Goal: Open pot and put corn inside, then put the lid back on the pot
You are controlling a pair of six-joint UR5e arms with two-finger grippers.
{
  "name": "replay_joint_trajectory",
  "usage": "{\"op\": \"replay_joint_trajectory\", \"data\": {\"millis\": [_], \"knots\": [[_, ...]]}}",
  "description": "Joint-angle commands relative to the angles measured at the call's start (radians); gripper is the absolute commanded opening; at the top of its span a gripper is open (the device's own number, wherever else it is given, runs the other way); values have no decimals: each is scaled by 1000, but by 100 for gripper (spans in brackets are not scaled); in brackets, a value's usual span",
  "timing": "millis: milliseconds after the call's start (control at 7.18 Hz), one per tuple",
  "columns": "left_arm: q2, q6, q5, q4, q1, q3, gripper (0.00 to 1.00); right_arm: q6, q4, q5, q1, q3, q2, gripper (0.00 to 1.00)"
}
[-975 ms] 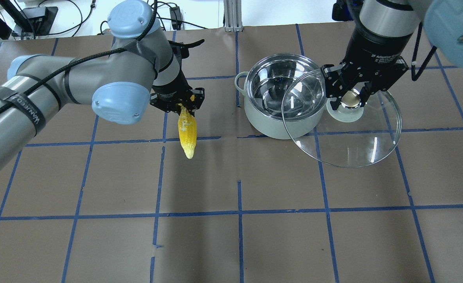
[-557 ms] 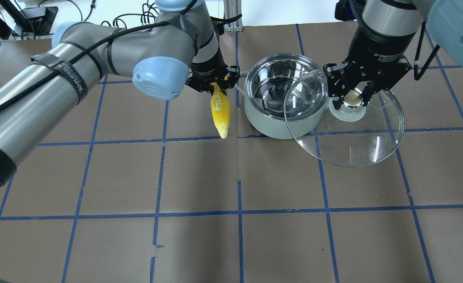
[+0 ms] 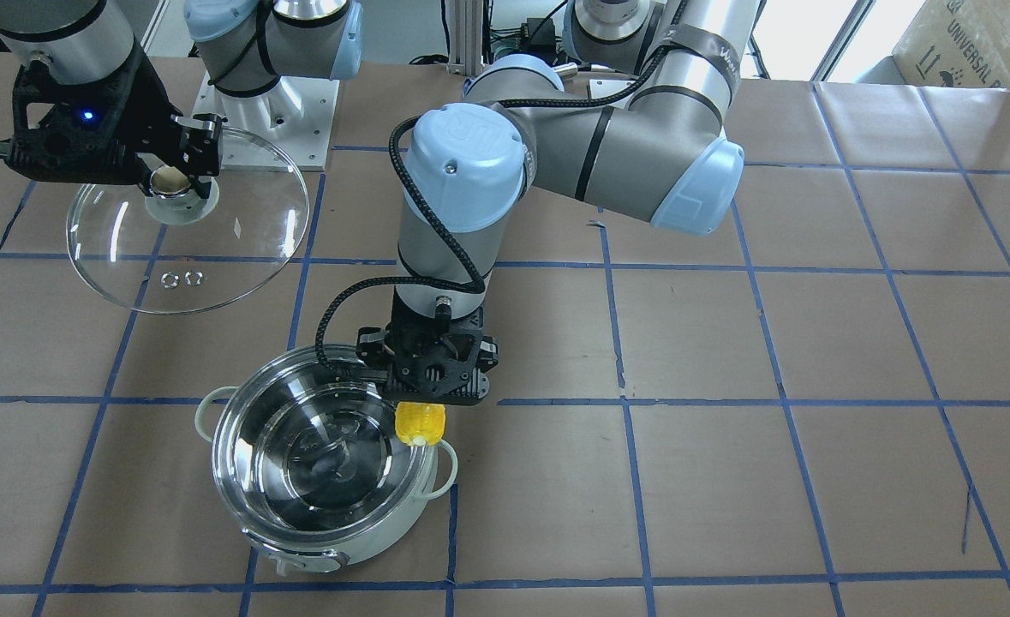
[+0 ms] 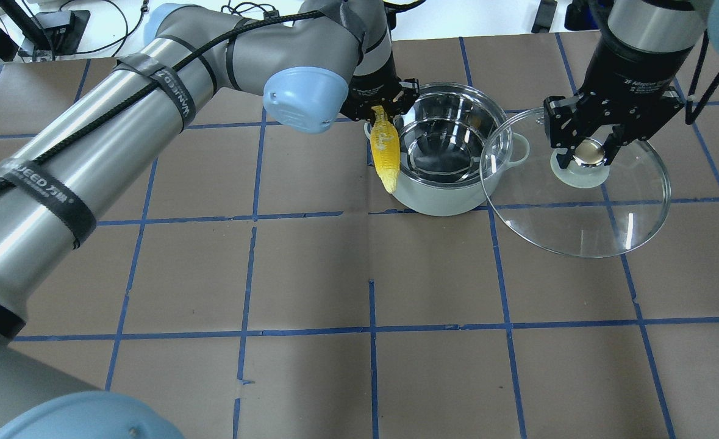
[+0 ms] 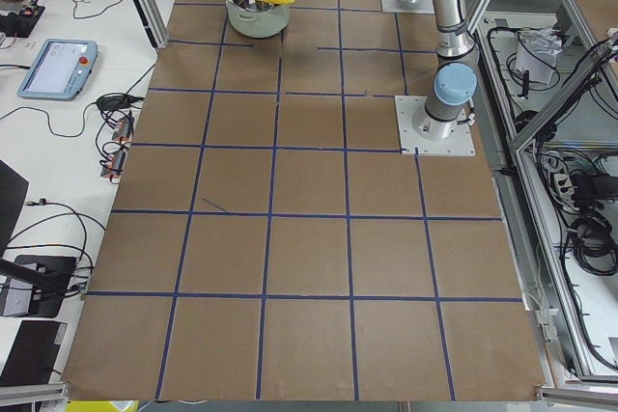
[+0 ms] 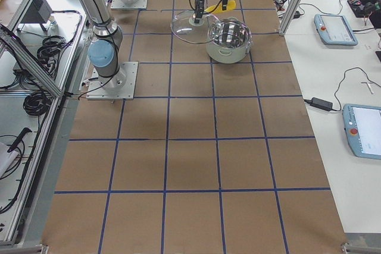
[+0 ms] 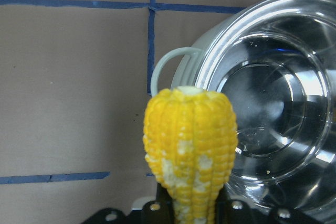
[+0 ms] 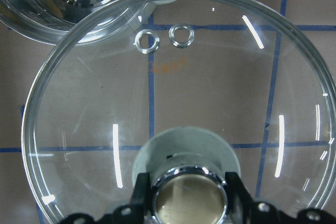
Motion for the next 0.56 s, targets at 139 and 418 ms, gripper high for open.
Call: {"op": "replay_joint_trajectory", "data": {"millis": [139,418], "knots": [[-120,-47,5,-8,-30,164,25,-1,3,-10,-5,1,-1,26],[-168,-50,8,1,-47,184,27,1,35,-11,-5,2,-10,26]]}}
